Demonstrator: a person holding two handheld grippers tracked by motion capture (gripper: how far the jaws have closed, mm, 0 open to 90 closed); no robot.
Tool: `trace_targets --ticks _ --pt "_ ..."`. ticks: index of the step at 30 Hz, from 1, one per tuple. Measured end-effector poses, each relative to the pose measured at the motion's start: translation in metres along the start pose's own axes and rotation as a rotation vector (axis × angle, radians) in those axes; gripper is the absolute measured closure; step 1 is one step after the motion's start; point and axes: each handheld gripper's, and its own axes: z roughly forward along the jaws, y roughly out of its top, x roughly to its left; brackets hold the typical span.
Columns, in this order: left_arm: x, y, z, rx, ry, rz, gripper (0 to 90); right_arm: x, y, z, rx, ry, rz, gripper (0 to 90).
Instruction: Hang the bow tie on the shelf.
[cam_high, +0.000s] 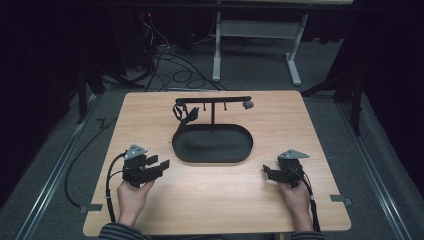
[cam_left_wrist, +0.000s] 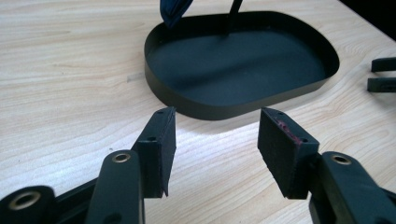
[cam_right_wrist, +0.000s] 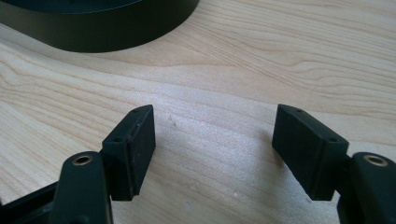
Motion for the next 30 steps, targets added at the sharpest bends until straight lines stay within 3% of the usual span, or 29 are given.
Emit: trace_targets --ticks 30 --pt "0.005 -0.022 0.012 0.024 -0.006 -0.059 46.0 0.0 0.0 0.0 0.0 0.001 -0.001 31.5"
